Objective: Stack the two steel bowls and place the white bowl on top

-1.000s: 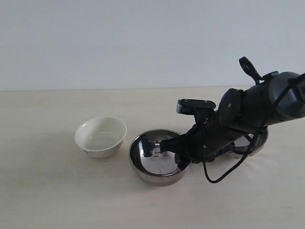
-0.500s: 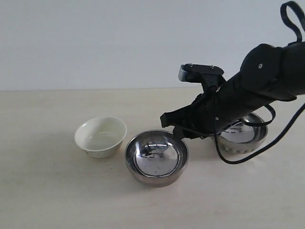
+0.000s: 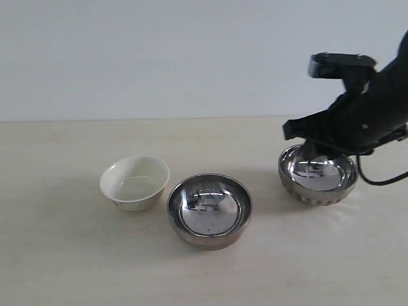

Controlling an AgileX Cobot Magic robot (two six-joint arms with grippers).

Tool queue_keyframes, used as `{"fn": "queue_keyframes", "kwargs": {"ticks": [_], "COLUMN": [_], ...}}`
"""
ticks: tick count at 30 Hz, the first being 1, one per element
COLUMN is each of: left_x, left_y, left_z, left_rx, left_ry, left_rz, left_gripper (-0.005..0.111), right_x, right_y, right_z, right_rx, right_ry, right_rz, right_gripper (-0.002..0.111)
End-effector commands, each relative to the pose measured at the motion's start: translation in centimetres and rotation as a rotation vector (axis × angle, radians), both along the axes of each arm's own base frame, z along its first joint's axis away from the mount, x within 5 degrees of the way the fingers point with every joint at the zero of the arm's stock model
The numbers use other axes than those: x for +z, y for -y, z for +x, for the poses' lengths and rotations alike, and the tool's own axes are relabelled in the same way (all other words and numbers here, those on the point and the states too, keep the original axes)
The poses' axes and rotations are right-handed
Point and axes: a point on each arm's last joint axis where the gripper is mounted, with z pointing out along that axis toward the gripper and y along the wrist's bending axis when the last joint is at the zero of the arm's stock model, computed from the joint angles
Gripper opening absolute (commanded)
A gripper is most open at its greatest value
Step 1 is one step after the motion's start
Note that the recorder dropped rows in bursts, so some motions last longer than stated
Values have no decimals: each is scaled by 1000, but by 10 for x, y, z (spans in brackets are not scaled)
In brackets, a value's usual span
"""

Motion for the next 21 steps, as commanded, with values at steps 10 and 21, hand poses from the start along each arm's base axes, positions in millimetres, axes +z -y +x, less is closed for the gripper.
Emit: {"fn": "queue_keyframes", "kwargs": {"ticks": [10,21], "left_x": [-1,-1], "left_y": [0,0], "left_z": [0,0], "left_rx": [3,3], "left_ry": [-1,-1], "left_rz": [1,1], "left_gripper": [4,4], "right_x": [6,-46], "right_y": [79,76], "right_z": [23,63], "right_rx": [-197,-218], "right_ry": [85,-12], "right_rz": [-38,-42], "right_gripper": [35,35]}}
